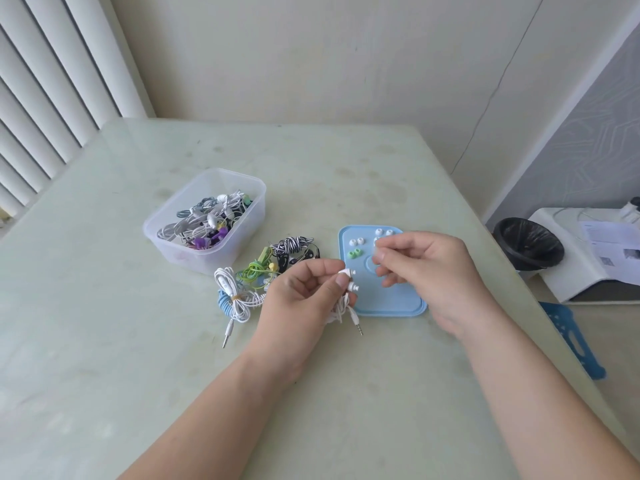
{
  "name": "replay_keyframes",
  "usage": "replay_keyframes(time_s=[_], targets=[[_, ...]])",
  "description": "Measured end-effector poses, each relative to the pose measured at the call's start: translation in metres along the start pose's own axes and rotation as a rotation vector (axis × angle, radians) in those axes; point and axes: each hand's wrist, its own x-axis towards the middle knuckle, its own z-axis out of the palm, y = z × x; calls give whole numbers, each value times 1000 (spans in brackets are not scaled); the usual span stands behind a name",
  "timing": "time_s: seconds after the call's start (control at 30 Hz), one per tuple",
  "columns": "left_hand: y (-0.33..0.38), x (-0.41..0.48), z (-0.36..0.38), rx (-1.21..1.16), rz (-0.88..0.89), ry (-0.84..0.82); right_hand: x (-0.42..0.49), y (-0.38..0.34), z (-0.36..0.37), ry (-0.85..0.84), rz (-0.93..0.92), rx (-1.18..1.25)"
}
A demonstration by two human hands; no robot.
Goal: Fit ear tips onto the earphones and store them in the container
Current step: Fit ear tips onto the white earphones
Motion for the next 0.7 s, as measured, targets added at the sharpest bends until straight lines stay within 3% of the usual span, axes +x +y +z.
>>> replay_keyframes(time_s=[0.1, 0.27, 0.7], targets=[[-1, -1, -1, -9, 13, 5, -15, 8, 13, -109, 88, 262], [-3, 0, -2, -24, 66, -15, -25, 16, 22, -191, 137, 459], [-7, 1, -1, -13, 76, -6, -29, 16, 24, -182, 134, 515]])
